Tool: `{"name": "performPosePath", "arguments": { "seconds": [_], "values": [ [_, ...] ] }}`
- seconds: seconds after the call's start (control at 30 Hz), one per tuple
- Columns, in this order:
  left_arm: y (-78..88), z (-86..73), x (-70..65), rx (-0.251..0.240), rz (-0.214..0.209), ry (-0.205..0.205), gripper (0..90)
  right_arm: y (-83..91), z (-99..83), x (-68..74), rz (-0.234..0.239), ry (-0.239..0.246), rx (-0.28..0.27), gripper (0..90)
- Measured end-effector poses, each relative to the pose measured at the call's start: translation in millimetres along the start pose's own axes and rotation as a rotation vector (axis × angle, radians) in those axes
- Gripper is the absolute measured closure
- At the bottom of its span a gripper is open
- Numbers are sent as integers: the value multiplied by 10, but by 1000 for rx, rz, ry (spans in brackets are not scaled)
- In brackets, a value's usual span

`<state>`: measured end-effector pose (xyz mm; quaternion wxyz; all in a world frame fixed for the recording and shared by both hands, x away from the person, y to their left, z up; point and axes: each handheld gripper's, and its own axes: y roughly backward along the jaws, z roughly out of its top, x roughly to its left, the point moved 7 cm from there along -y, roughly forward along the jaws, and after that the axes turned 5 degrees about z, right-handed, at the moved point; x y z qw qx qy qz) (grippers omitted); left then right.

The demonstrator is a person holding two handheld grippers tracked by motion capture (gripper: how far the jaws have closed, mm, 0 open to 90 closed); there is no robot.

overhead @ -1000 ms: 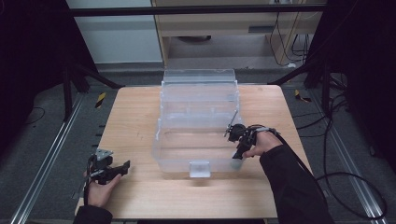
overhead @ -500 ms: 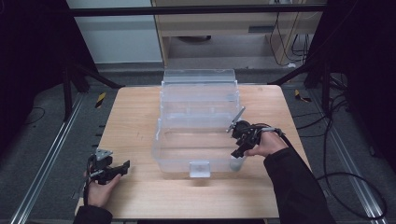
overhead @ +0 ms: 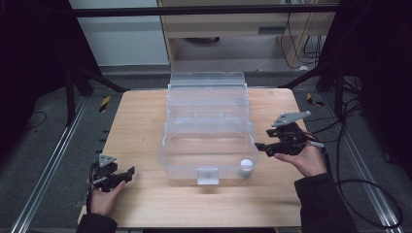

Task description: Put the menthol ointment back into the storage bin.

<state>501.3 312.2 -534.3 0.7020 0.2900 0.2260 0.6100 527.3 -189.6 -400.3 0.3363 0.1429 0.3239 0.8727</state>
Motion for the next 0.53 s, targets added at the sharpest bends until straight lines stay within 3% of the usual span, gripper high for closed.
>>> {"name": "performPosePath", "arguments": {
  "seconds": [0.1,0.27,0.37,0.53],
  "values": [
    [-1,-4,-1,3,1,1,302,63,-178,-127,-60,-47,-34,318],
    [4,-4,7,3,4,5,331,18,-532,-315,-111,-156,-78,298],
    [7,-3,18,3,6,10,340,-43,-763,-414,-114,-222,-98,274],
    [9,1,40,-9,16,16,332,-128,-1054,-540,-165,-241,-74,221]
  ]
}}
